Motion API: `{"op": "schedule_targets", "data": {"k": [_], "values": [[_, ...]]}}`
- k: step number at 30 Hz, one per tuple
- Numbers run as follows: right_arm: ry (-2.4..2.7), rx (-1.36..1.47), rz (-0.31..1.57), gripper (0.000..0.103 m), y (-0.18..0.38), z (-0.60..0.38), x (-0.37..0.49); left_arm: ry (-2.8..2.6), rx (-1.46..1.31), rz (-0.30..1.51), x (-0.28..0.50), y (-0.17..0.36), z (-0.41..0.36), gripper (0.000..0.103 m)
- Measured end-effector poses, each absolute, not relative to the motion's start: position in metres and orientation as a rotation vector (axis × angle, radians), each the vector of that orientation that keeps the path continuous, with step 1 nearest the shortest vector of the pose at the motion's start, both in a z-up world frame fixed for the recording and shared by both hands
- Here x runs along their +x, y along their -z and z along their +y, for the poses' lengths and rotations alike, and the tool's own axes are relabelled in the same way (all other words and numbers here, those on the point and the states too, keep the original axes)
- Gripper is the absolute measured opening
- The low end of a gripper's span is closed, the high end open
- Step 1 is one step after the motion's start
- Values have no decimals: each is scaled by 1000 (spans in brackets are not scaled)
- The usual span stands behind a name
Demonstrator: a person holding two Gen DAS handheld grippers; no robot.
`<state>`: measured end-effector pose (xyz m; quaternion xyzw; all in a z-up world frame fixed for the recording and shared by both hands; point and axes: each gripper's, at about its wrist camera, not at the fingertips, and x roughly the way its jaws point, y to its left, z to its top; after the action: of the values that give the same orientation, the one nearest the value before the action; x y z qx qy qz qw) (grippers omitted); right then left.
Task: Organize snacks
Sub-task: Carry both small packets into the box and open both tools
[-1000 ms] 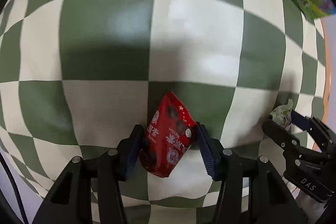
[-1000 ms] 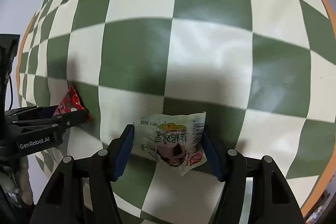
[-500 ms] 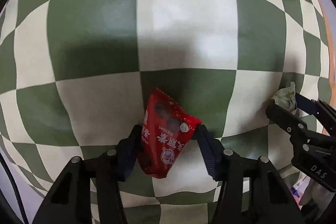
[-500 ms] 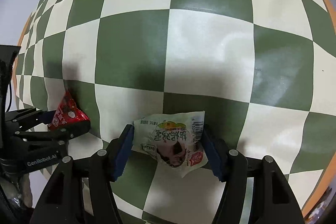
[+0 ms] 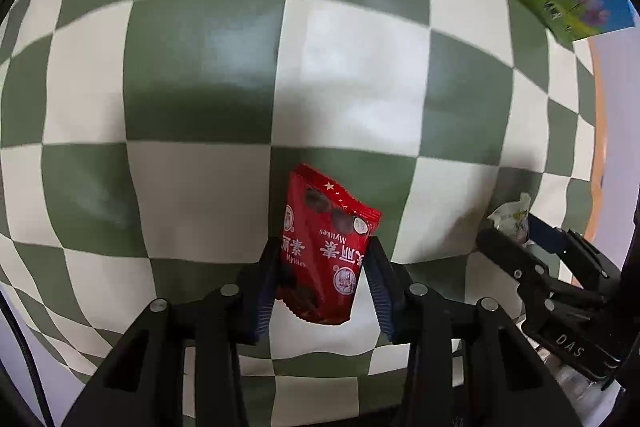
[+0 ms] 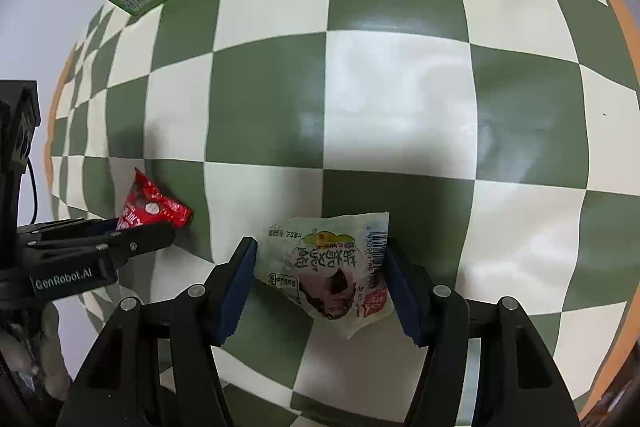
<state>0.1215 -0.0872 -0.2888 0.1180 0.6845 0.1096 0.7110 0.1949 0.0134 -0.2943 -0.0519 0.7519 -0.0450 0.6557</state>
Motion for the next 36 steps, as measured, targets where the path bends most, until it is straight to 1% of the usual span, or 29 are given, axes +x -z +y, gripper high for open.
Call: {"op": "schedule_targets", "data": {"k": [1, 2, 4, 6, 9, 10, 11, 13, 14, 17, 18, 20, 21, 23, 26, 28, 30, 32, 35, 36], "values": [[-247, 265, 1517, 65, 285, -88, 123, 118, -100, 1701, 198, 294, 13, 39], [-248, 266, 1516, 65, 282, -88, 124, 136, -83, 1702, 201, 295, 10, 41], [-245, 268, 1515, 65, 280, -90, 128, 163, -68, 1752, 201, 311, 7, 49], [-239, 268, 1525, 65, 286, -93, 131, 160, -75, 1784, 201, 325, 7, 49], [-230, 280, 1537, 65, 290, -97, 130, 149, -79, 1779, 202, 326, 14, 49], [-228, 280, 1538, 65, 292, -98, 129, 140, -88, 1772, 202, 326, 17, 48], [-228, 279, 1537, 65, 292, -99, 129, 130, -88, 1761, 204, 325, 18, 40], [-229, 278, 1535, 65, 292, -100, 129, 119, -67, 1733, 193, 321, 7, 34], [-229, 277, 1533, 65, 291, -100, 130, 115, -61, 1725, 191, 320, 7, 33], [-232, 279, 1531, 65, 289, -100, 130, 141, -70, 1713, 181, 319, 7, 33], [-232, 280, 1531, 65, 290, -100, 130, 151, -118, 1714, 169, 320, 4, 35], [-231, 283, 1533, 65, 291, -96, 129, 172, -287, 1734, 184, 331, 16, 57], [-231, 285, 1533, 65, 291, -96, 129, 174, -371, 1746, 184, 336, 24, 59], [-220, 296, 1537, 65, 294, -97, 128, 162, -460, 1757, 185, 344, 36, 60], [-220, 307, 1540, 65, 294, -100, 129, 141, -510, 1774, 186, 352, 46, 60], [-221, 309, 1543, 65, 295, -102, 131, 111, -537, 1774, 200, 357, 59, 60], [-221, 308, 1543, 65, 295, -102, 131, 60, -571, 1763, 196, 363, 65, 56], [-223, 301, 1544, 65, 295, -103, 131, 23, -504, 1752, 194, 360, 65, 43], [-226, 297, 1543, 65, 293, -103, 131, 33, -392, 1733, 197, 347, 61, 38], [-227, 295, 1541, 65, 292, -102, 130, 36, -364, 1724, 195, 345, 58, 38]]}}
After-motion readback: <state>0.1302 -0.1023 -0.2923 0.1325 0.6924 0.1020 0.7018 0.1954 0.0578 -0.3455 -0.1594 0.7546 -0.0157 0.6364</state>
